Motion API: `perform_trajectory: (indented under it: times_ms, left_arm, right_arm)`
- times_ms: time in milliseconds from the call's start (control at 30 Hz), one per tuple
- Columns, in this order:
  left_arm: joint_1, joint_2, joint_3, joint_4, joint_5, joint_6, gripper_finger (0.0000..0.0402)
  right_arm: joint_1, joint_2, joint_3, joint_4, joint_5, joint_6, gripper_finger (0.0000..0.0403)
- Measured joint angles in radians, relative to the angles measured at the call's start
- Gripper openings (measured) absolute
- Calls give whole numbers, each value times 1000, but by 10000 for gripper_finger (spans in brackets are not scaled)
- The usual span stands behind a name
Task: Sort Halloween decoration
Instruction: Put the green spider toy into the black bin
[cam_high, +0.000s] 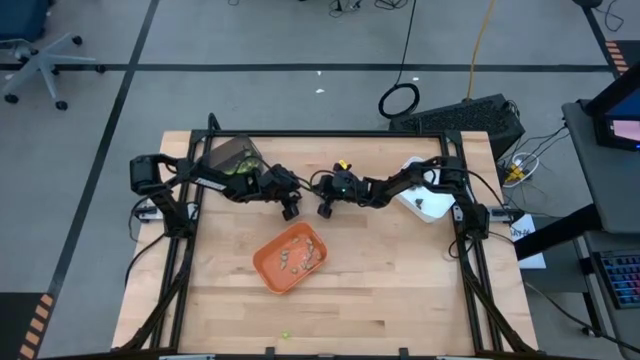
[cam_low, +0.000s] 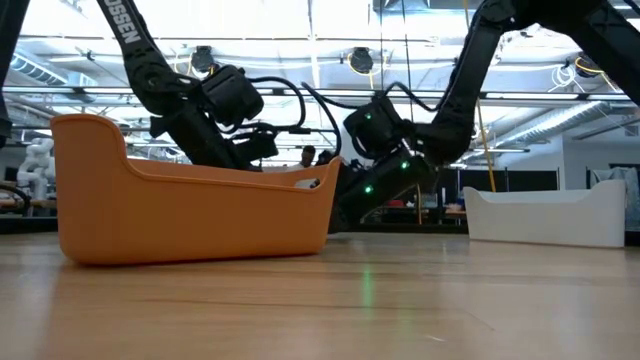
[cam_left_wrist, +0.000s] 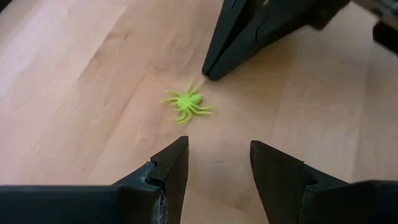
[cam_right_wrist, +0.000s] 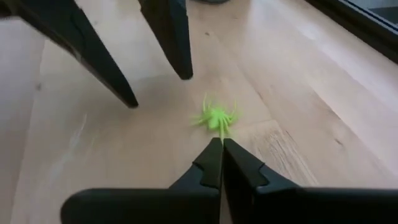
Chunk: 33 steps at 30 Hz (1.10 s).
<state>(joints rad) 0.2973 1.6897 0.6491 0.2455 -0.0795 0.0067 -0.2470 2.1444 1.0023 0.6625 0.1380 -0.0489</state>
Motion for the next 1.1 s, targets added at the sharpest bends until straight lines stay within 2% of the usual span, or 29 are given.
perform_trajectory:
  times_ms: [167, 300, 400, 533, 633, 900, 1000, 1100]
  left_arm:
    - [-29, -7, 0, -2, -2, 1, 172]
    - [-47, -9, 0, 1, -78, 33, 172]
    - [-47, -9, 0, -3, -89, 32, 172]
    - [-47, -9, 0, -3, -87, 28, 172]
    - [-42, -9, 0, -3, -71, 28, 172]
    - [10, -8, 0, 4, -56, 26, 172]
    - [44, -8, 0, 18, 5, 26, 163]
    - [68, 2, 0, 19, 60, 27, 144]
  right_arm:
    - [19, -63, -3, -83, -2, -20, 0]
    - [19, -87, -2, -99, 20, -23, 0]
    - [8, -85, -2, -105, 47, -24, 0]
    - [-13, -87, -2, -101, 0, -16, 8]
    - [-20, -75, -1, -102, -33, 11, 37]
    - [-20, -47, 14, -82, -35, 85, 148]
    - [-20, -24, 46, -88, -36, 90, 170]
    - [-20, 7, 97, -122, -36, 92, 174]
